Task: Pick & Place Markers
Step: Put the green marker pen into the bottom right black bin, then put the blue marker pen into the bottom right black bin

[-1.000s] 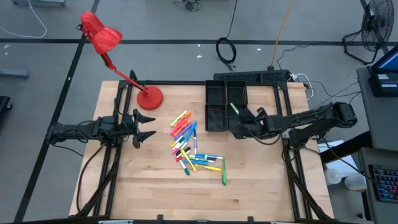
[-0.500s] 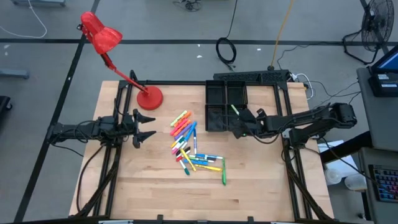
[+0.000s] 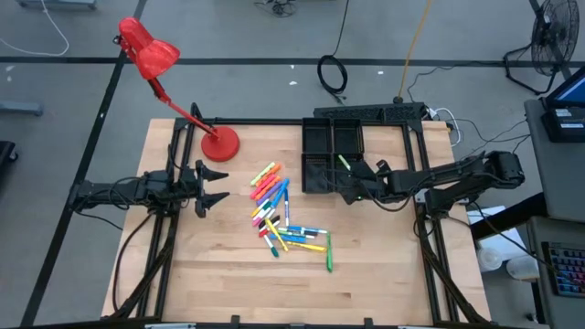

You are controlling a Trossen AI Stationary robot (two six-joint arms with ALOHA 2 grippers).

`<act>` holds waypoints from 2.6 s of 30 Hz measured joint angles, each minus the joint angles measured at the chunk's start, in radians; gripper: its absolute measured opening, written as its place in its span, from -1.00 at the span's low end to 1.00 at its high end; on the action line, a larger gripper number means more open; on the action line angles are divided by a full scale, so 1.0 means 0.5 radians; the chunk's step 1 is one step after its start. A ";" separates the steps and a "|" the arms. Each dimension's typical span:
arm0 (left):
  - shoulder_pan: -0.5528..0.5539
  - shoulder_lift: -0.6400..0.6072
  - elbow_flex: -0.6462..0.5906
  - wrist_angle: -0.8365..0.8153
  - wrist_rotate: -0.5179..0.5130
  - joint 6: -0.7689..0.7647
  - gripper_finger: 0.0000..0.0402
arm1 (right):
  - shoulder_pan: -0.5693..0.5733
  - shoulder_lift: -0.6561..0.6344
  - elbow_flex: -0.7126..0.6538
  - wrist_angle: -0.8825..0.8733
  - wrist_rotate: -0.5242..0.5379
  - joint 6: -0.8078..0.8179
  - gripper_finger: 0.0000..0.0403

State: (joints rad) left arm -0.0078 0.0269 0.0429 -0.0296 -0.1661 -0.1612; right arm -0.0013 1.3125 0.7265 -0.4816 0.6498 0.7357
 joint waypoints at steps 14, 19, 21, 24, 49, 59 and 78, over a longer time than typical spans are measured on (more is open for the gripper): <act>0.000 0.000 0.000 0.000 0.000 0.000 0.61 | 0.000 0.000 0.000 -0.001 0.000 0.004 -0.72; -0.001 0.000 0.000 0.000 0.000 0.000 0.61 | 0.000 0.000 0.000 -0.001 0.000 0.005 -0.67; -0.001 0.000 0.000 0.000 0.000 0.000 0.61 | 0.000 0.000 0.000 -0.001 0.000 -0.006 -0.66; 0.000 0.000 0.000 0.000 0.000 0.000 0.61 | 0.000 0.000 0.000 0.004 0.004 -0.062 -0.65; 0.000 0.000 0.000 0.000 0.000 0.000 0.61 | 0.583 0.369 0.002 1.477 -0.548 -1.035 -0.26; -0.001 0.000 0.000 -0.001 0.000 0.000 0.61 | 0.586 0.648 0.107 1.305 -0.679 -1.048 -0.02; 0.000 0.000 0.000 0.000 0.000 0.000 0.61 | 0.575 0.804 0.108 1.290 -0.663 -1.032 -0.07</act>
State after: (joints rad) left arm -0.0080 0.0269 0.0429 -0.0296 -0.1661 -0.1612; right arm 0.2864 1.7147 0.7807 0.1632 0.3183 0.2195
